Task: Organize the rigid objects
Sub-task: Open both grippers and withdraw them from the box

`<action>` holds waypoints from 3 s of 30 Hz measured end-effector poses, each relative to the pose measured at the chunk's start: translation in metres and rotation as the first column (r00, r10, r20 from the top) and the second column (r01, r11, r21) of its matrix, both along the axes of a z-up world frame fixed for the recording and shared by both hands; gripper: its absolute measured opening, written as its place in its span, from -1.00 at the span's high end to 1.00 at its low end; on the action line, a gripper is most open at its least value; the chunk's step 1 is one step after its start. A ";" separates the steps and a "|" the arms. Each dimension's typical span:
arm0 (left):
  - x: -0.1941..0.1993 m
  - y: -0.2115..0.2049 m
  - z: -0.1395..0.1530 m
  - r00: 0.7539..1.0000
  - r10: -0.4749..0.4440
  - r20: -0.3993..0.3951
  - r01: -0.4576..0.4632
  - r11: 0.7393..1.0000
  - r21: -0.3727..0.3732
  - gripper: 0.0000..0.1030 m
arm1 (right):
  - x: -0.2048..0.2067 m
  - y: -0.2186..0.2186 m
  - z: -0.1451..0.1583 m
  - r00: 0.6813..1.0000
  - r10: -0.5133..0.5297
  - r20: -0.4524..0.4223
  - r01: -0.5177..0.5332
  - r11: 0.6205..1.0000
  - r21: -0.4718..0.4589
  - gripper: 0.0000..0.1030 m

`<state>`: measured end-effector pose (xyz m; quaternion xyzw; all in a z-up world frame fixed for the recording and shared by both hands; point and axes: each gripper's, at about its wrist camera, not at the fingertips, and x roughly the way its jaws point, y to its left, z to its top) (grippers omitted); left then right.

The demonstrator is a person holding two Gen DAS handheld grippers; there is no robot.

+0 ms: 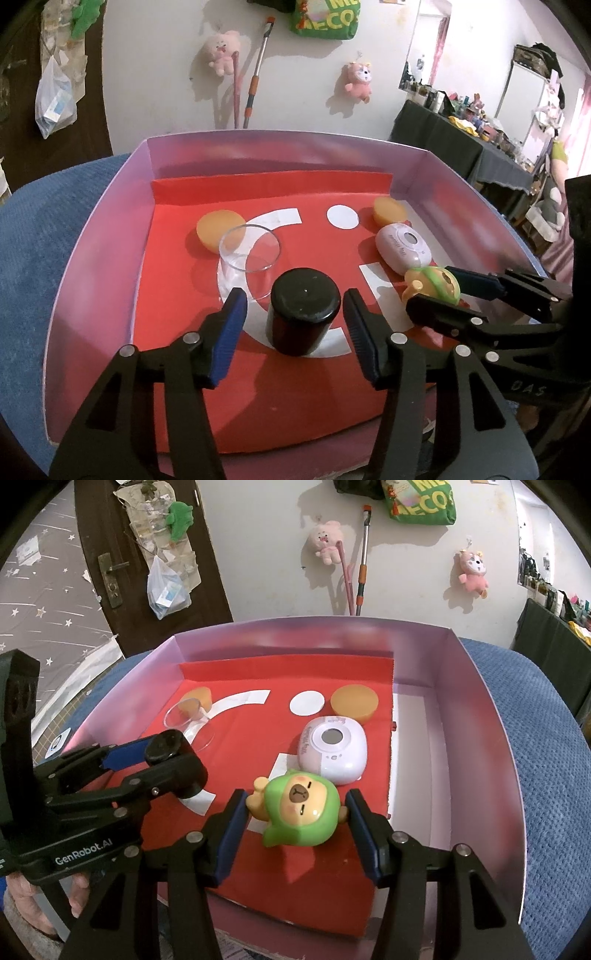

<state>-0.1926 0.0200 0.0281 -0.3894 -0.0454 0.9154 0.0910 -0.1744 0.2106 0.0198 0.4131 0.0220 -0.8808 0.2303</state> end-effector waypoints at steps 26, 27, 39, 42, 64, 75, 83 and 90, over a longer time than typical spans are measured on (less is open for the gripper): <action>0.022 -0.010 0.021 0.998 0.031 -0.047 -0.030 0.999 0.010 -0.71 | 0.023 0.005 0.019 0.999 0.016 -0.039 -0.018 0.999 -0.032 -0.47; 0.023 -0.010 0.022 0.998 0.033 -0.051 -0.033 0.999 0.008 -0.79 | 0.025 0.005 0.020 0.999 0.018 -0.041 -0.020 0.999 -0.035 -0.50; 0.040 -0.011 0.031 0.997 0.034 -0.074 -0.035 0.999 -0.018 -0.82 | 0.046 0.008 0.032 0.997 0.033 -0.067 -0.037 0.997 -0.061 -0.77; 0.044 -0.014 0.031 0.997 0.037 -0.073 -0.039 0.999 -0.016 -0.82 | 0.050 0.010 0.035 0.997 0.028 -0.079 -0.033 0.998 -0.063 -0.86; 0.078 -0.011 0.036 0.997 0.027 -0.073 -0.032 0.997 -0.074 -0.82 | 0.088 0.025 0.051 0.993 0.030 -0.116 -0.043 0.993 -0.109 -0.99; 0.089 -0.011 0.032 0.998 0.022 -0.050 -0.027 0.995 -0.095 -0.82 | 0.100 0.032 0.048 0.993 0.032 -0.113 -0.046 0.991 -0.123 -1.00; 0.098 -0.010 0.026 0.999 0.015 -0.032 -0.017 0.996 -0.084 -0.82 | 0.111 0.038 0.042 0.994 0.046 -0.098 -0.058 0.991 -0.123 -1.00; 0.103 -0.008 0.018 1.000 -0.006 0.001 0.006 0.998 -0.063 -0.82 | 0.122 0.041 0.032 0.995 0.056 -0.077 -0.065 0.991 -0.119 -1.00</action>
